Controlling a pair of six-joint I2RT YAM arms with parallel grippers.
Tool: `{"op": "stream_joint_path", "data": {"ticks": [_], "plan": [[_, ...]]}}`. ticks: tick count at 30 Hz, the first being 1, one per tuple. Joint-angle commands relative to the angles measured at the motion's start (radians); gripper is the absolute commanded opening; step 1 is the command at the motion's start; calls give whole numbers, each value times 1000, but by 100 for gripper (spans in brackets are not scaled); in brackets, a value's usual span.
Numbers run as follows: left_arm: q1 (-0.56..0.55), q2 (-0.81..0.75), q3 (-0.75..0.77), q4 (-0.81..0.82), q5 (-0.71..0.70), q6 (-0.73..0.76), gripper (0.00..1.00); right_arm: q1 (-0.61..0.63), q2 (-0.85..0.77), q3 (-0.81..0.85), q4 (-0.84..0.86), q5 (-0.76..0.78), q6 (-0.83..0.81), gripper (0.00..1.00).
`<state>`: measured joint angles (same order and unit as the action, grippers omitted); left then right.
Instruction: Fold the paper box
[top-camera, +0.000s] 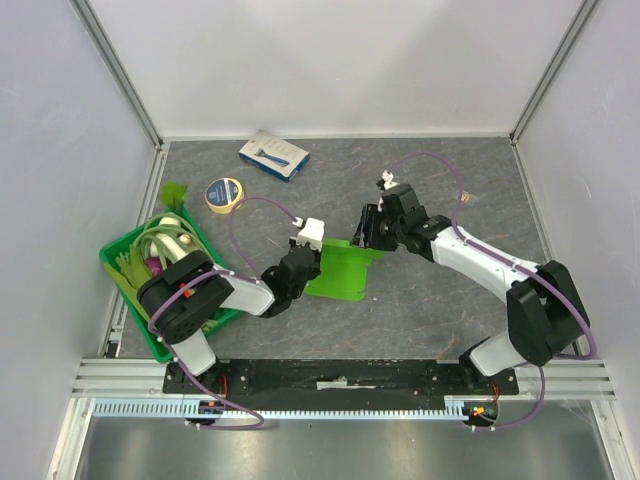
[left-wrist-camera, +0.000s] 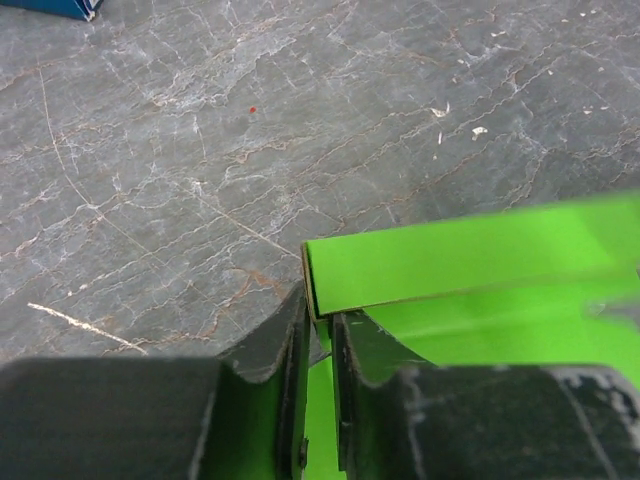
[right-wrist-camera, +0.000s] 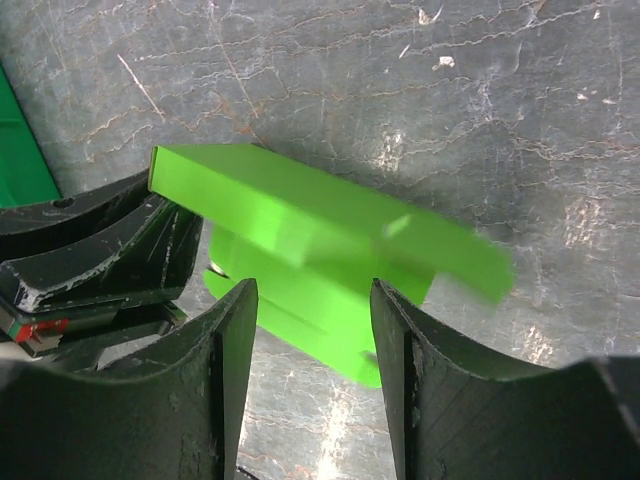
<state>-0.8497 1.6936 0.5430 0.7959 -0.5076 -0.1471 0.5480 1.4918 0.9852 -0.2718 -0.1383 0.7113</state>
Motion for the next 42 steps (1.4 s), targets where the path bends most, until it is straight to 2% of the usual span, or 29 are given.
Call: {"op": "stream_joint_path", "data": {"ticks": [1, 7, 11, 16, 25, 29, 32, 42], "plan": [[-23, 15, 18, 106, -88, 70, 17, 7, 22, 53, -7, 40, -10, 56], [-52, 32, 21, 134, -169, 116, 2, 21, 44, 66, -15, 51, 2, 54], [-68, 37, 37, 121, -236, 113, 2, 46, -14, 46, -24, 104, 14, 54], [-74, 54, 48, 121, -304, 103, 2, 81, -77, 72, -125, 219, -33, 61], [-84, 46, 55, 85, -341, 77, 2, 98, -64, 24, -52, 206, 31, 57], [-84, 41, 49, 68, -339, 49, 2, 79, -51, 1, 12, 186, 45, 57], [-86, 40, 48, 52, -341, 26, 2, 58, -38, -35, 86, 116, 95, 56], [-89, 28, 46, 22, -350, -6, 2, 27, -38, -100, 143, 103, 132, 53]]}}
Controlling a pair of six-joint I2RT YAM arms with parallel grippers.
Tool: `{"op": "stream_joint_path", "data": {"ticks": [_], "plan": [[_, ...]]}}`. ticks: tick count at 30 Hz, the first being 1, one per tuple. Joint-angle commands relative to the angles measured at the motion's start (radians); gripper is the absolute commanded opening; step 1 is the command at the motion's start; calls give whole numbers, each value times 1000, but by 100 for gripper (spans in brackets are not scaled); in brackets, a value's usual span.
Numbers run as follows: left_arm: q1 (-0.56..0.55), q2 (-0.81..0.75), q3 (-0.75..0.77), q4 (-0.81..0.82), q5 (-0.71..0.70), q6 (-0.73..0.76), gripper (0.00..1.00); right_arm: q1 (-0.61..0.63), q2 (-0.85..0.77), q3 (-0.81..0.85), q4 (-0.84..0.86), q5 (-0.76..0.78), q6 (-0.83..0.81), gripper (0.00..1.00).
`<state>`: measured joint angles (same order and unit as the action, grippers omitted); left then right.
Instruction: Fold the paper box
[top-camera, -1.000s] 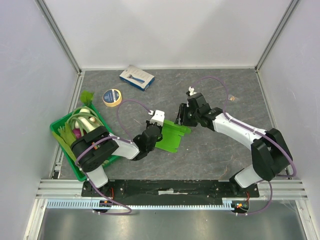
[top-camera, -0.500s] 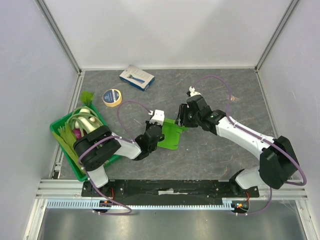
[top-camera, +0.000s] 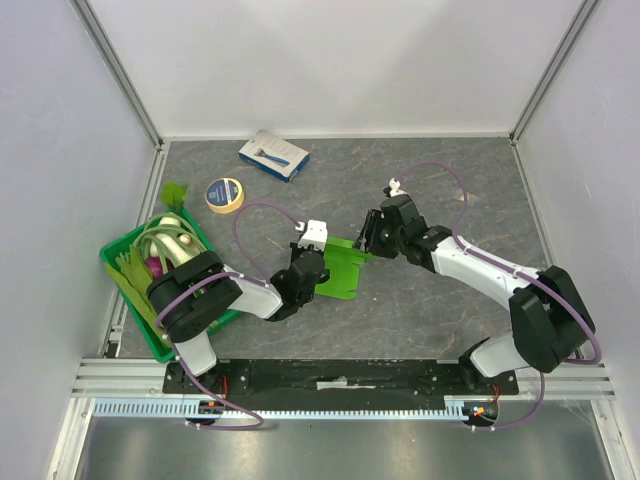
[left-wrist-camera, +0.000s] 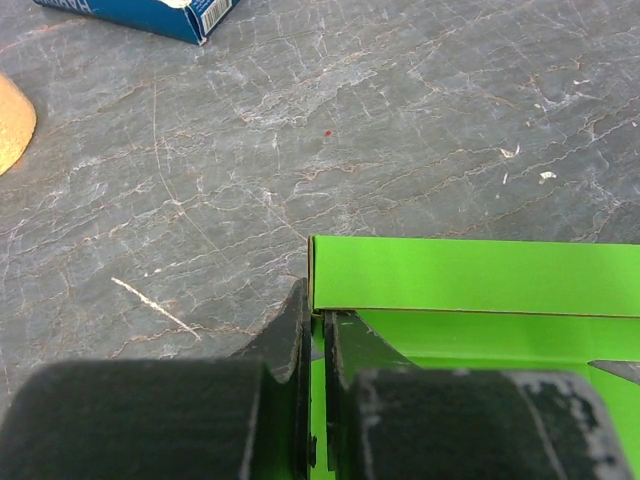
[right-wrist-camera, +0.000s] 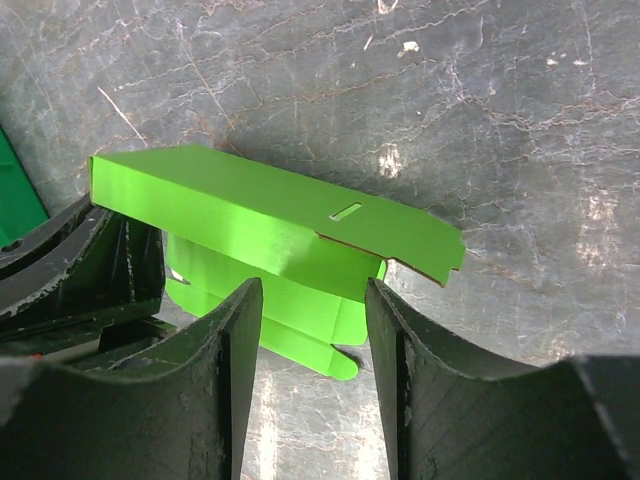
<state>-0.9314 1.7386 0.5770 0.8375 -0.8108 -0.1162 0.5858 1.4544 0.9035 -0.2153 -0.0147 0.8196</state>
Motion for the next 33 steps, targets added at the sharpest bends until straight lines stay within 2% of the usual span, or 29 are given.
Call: {"op": "stream_joint_path", "data": {"ticks": [1, 9, 25, 28, 33], "plan": [[-7, -19, 14, -21, -48, -39, 2, -12, 3, -20, 91, -27, 27, 52], [-15, -17, 17, -37, -45, -56, 2, -49, 18, -63, 203, -88, 56, 52], [-35, -25, 32, -110, -44, -137, 2, -76, 81, -166, 482, -267, 248, 47], [-40, -25, 32, -118, -42, -148, 2, -78, 86, -198, 565, -274, 311, 43], [-41, -37, 20, -141, -34, -206, 2, -83, 95, -259, 727, -271, 406, 16]]}}
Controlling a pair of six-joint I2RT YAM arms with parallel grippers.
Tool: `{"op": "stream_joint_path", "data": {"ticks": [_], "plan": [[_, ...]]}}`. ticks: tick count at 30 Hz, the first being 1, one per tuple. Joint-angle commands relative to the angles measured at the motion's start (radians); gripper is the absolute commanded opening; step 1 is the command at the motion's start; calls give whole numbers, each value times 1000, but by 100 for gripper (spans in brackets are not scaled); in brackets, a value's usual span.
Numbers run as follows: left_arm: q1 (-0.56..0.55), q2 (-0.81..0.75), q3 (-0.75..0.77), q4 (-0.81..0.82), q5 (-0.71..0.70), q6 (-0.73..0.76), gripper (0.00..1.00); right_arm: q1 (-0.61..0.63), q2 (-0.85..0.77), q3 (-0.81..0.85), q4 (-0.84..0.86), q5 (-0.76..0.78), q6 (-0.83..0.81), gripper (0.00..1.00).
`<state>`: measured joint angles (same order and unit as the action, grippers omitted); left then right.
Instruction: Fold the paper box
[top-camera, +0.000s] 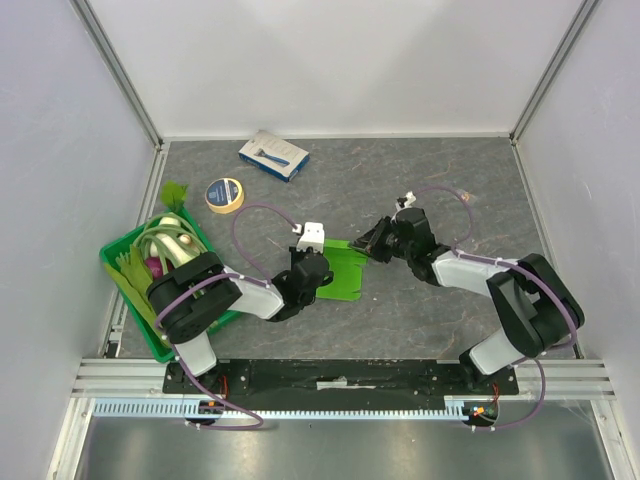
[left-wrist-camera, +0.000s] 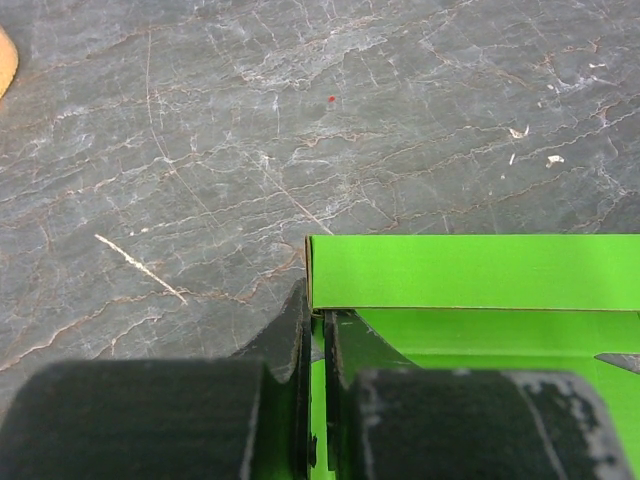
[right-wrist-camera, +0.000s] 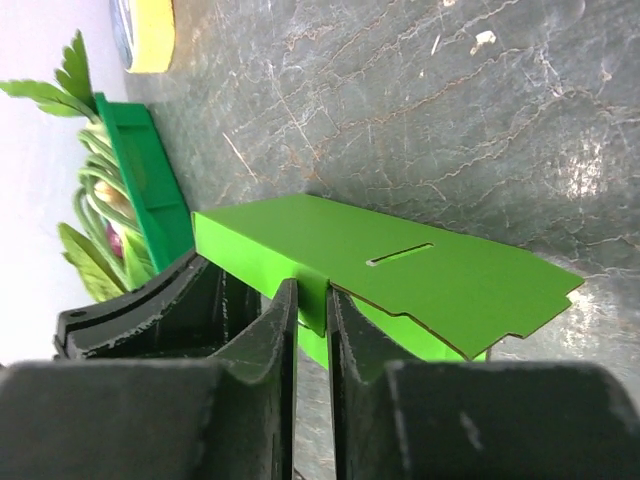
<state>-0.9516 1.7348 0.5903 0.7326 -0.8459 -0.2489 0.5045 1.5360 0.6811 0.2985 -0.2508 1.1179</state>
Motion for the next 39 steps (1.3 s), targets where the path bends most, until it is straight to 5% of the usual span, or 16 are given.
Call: {"op": "stream_joint_path", "data": {"ticks": [1, 2, 13, 14, 15, 19, 20, 23, 26, 33, 39], "plan": [[-21, -40, 6, -41, 2, -81, 2, -4, 32, -54, 240, -42, 141, 12], [-21, -41, 5, -47, 7, -90, 2, -6, 42, -64, 270, -48, 161, 0], [-21, -57, 6, -116, -15, -228, 2, -49, 238, -224, 911, -169, 410, 0], [-21, -57, 8, -121, -13, -234, 2, -55, 254, -235, 963, -171, 427, 5], [-21, -58, 16, -148, -13, -251, 2, -61, 257, -256, 985, -170, 416, 23], [-21, -72, 25, -194, -19, -267, 2, -78, 54, -267, 622, -211, 136, 63], [-21, -75, 23, -199, -27, -268, 2, -78, -1, -244, 315, -187, 34, 66], [-21, -93, 23, -228, -35, -285, 2, -86, -158, -180, -64, -136, -231, 72], [-21, -121, 28, -285, -30, -317, 2, -87, -258, -170, -218, -62, -375, 72], [-21, -147, 60, -378, -28, -362, 2, -40, -262, -161, -208, -8, -455, 63], [-21, -152, 72, -401, -28, -397, 2, -27, -159, -170, -61, 44, -333, 55]]}}
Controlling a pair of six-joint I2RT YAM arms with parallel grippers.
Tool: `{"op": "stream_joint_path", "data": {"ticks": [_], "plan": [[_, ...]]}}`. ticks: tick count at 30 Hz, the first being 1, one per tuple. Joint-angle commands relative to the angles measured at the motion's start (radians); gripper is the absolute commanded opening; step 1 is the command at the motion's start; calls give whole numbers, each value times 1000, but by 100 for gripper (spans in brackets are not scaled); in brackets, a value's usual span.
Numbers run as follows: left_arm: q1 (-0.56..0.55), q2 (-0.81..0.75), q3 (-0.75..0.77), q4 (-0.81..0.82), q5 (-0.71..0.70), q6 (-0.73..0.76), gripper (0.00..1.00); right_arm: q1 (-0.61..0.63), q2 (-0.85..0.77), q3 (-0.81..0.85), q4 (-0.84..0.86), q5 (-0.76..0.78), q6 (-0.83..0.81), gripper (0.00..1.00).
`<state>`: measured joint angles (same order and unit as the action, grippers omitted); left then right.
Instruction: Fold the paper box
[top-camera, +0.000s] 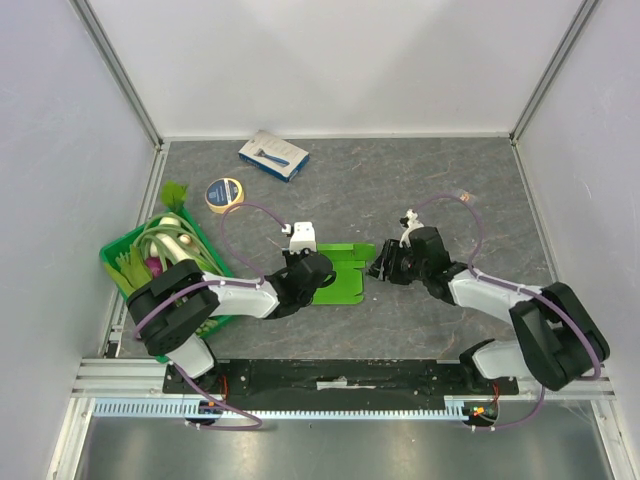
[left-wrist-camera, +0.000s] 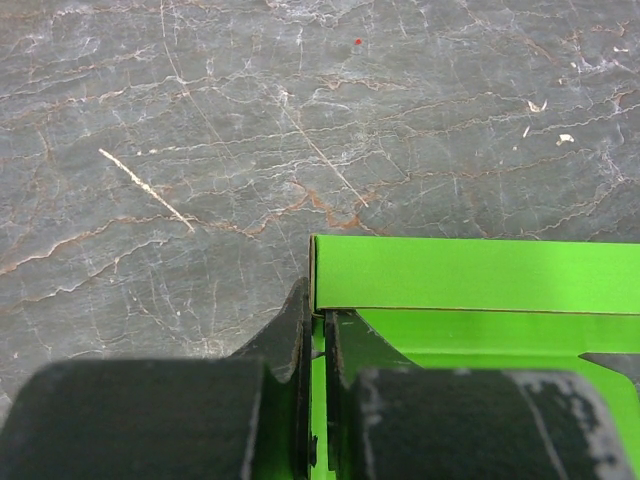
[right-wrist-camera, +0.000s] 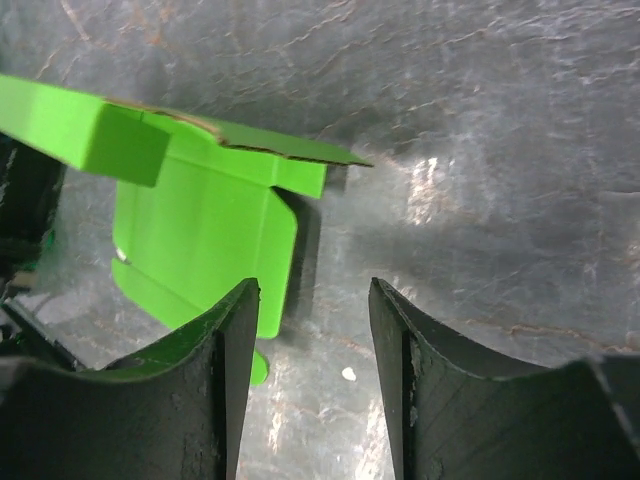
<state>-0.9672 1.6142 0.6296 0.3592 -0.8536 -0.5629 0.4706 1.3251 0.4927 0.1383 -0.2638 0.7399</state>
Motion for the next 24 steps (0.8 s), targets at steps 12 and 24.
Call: {"op": "stream_joint_path", "data": {"ticks": [12, 24], "plan": [[-5, -23, 21, -5, -22, -88, 2, 45, 207, 66, 262, 156, 115, 44], [-14, -8, 13, 49, -36, -34, 2, 118, 299, 147, 256, 221, 61, 18]]}}
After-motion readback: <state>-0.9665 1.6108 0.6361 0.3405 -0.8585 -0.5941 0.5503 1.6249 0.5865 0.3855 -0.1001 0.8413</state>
